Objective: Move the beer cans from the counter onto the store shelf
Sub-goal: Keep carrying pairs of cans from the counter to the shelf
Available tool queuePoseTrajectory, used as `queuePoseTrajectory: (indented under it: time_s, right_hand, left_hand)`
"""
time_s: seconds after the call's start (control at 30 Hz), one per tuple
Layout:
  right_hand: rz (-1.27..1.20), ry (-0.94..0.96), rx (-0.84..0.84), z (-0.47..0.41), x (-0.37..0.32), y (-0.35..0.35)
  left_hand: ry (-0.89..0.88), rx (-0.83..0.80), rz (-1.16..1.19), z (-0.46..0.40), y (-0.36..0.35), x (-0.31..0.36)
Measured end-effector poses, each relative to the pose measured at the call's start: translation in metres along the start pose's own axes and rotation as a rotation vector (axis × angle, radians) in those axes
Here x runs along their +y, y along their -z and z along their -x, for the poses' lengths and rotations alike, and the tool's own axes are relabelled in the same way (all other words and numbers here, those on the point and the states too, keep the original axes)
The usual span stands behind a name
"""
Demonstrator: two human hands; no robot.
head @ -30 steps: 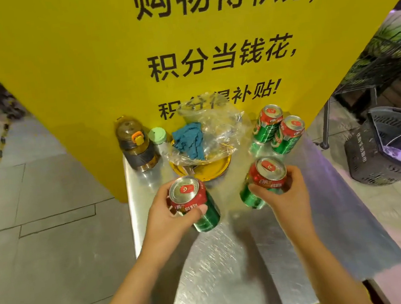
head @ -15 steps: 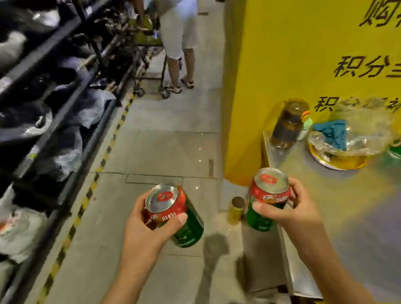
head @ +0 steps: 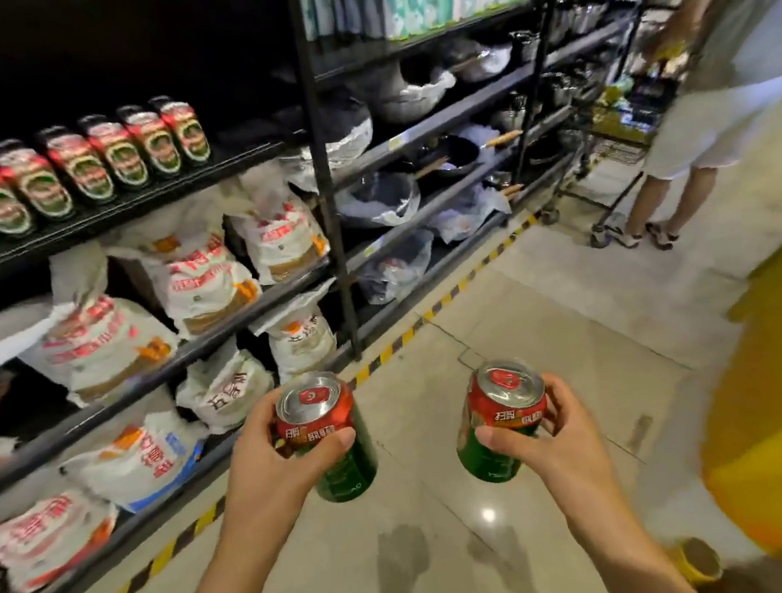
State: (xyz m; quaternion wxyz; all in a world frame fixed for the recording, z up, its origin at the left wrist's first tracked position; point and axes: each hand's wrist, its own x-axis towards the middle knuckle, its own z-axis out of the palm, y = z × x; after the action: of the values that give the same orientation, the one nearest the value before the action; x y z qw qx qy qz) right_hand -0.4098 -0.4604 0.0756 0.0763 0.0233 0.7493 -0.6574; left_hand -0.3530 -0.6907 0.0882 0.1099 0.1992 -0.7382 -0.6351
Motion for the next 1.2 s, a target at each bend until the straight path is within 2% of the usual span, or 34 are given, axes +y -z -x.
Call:
queuePoseTrajectory:
  time_s: [0.17,0.43,0.8,1.0,1.2]
  right_hand:
    - [0.033,0.036,-0.088,-0.057,-0.019,-0.034]
    - [0.043,0.090,-0.219,-0.196,-0.051,-0.085]
    - [0.085,0.151,-0.427,-0.366,-0.095,-0.176]
    - [0.072,0.162,-0.472,-0.435,-0.108,-0.231]
    - [0.034,0.177,-0.433,-0.498,-0.128,-0.271]
  left_hand:
    - [-0.005,0.073,0.007,-0.048,0.008,0.005]
    - [-0.007,0.175,0.025,-0.178,0.006,0.024]
    - [-0.004,0.414,0.034,-0.315,0.038,0.033]
    - [0.018,0.441,0.008,-0.396,0.067,0.031]
    - [-0.027,0.388,-0.023,-0.482,0.079,0.046]
